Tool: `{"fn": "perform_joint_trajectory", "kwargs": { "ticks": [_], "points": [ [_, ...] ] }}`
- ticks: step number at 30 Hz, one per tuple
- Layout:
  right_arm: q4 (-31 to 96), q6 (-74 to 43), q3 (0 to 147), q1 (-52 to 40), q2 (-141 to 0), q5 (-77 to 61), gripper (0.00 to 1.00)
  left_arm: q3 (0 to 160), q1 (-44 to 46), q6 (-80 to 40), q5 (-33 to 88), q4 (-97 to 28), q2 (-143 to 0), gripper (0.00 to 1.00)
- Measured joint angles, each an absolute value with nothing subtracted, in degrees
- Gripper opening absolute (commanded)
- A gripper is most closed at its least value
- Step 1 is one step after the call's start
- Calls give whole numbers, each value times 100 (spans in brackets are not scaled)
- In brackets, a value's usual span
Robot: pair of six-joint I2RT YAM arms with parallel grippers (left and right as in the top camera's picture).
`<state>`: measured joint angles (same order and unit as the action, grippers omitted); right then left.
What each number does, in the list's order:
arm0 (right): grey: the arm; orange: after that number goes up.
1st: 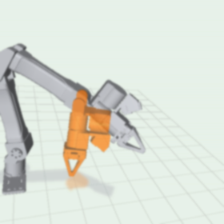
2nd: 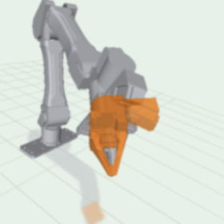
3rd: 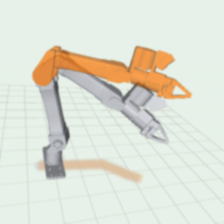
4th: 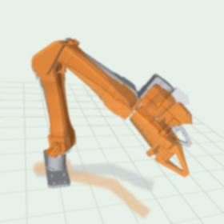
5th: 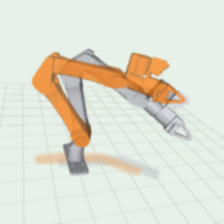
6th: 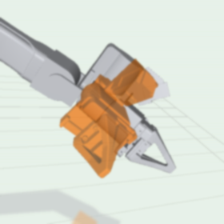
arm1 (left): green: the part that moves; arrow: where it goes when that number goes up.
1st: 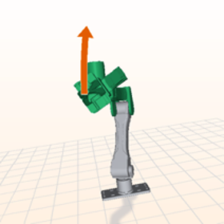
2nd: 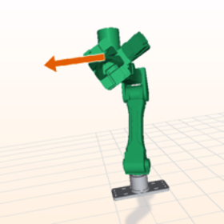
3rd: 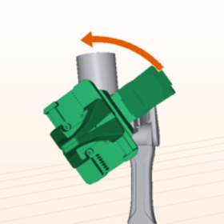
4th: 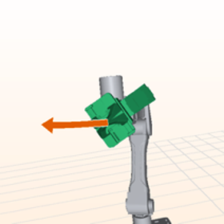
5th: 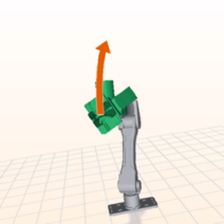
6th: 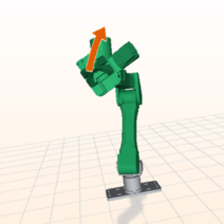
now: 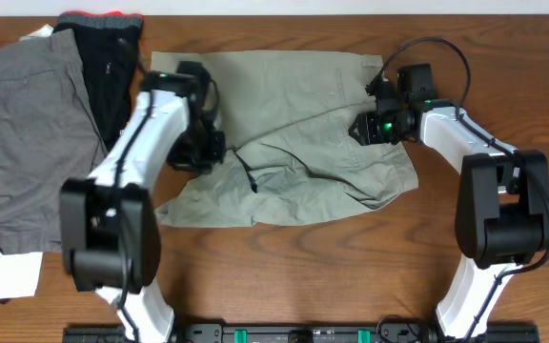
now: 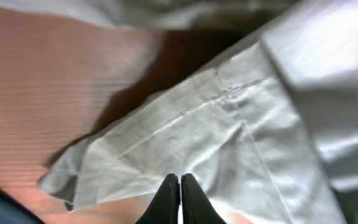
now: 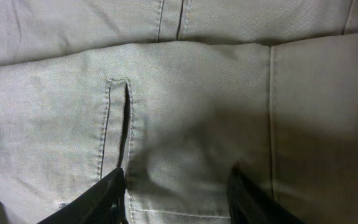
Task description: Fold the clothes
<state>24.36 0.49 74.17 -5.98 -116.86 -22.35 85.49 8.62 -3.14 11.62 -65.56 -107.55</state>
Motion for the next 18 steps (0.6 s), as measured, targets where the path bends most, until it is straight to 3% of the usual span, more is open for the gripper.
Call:
{"fn": "perform_joint_trajectory", "kwargs": {
  "ticks": [2,5,18],
  "points": [
    [2436,49,7417,-598,-11686,-2233,52,8554,803,-373,1326,-6390,-10567,49],
    [2436,49,7417,-598,-11686,-2231,53,8556,792,-412,1702,-6058,-10534,63],
    [2460,54,7422,-598,-11686,-2233,54,8556,808,-423,2255,-5553,-11402,72]
  ]
}}
